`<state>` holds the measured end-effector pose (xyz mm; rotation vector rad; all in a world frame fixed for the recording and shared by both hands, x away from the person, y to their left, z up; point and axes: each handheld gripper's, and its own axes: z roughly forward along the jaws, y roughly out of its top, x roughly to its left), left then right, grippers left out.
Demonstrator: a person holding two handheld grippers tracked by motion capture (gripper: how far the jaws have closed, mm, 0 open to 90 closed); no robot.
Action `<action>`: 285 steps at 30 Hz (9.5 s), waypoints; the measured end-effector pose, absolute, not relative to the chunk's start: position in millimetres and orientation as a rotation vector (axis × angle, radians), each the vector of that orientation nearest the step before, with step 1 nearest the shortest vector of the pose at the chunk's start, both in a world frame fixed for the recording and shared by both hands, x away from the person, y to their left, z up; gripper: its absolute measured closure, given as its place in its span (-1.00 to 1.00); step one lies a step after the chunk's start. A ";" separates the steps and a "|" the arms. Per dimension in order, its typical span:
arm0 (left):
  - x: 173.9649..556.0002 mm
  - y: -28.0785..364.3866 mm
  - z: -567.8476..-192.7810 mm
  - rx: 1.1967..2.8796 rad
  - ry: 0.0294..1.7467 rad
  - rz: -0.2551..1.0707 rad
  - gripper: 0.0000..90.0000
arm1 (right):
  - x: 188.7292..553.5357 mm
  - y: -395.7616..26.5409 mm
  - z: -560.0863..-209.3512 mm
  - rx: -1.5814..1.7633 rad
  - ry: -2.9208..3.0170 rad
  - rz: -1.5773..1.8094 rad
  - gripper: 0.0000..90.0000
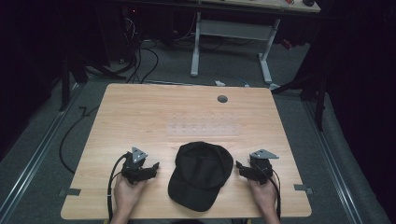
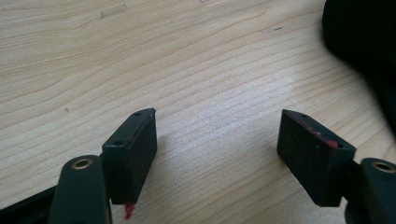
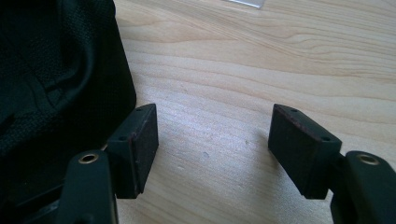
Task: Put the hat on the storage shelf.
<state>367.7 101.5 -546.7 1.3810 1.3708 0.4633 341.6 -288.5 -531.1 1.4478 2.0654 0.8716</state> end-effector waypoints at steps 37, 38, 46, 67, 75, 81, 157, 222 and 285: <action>367.7 102.1 -546.3 1.378 1.375 0.455 -0.35 | 319.8 -300.7 -507.2 1.510 2.095 1.001 0.08; 367.7 102.1 -546.3 1.378 1.375 0.455 -0.35 | 314.7 -298.9 -499.2 1.475 2.082 1.024 0.10; 367.7 102.0 -546.4 1.379 1.374 0.458 -0.35 | 304.9 -286.6 -480.3 1.399 2.108 1.105 0.09; 367.6 101.4 -546.7 1.382 1.373 0.465 -0.37 | 305.3 -239.8 -468.5 1.272 2.197 1.189 0.19; 367.2 101.2 -546.7 1.381 1.374 0.465 -0.38 | 313.0 -230.6 -475.3 1.269 2.195 1.152 0.33; 367.2 101.2 -546.7 1.382 1.373 0.466 -0.38 | 314.4 -226.8 -479.2 1.263 2.181 1.142 0.39; 367.5 99.6 -546.5 1.365 1.388 0.469 -0.40 | 326.4 -234.7 -443.5 1.157 2.155 1.318 0.94; 370.8 38.0 -458.8 1.559 1.069 -0.309 -0.65 | 348.4 -233.9 -394.2 0.789 2.214 1.516 0.94; 329.0 66.8 -435.4 1.478 0.885 -0.227 0.60 | 359.4 -262.2 -420.8 1.061 2.187 1.375 0.07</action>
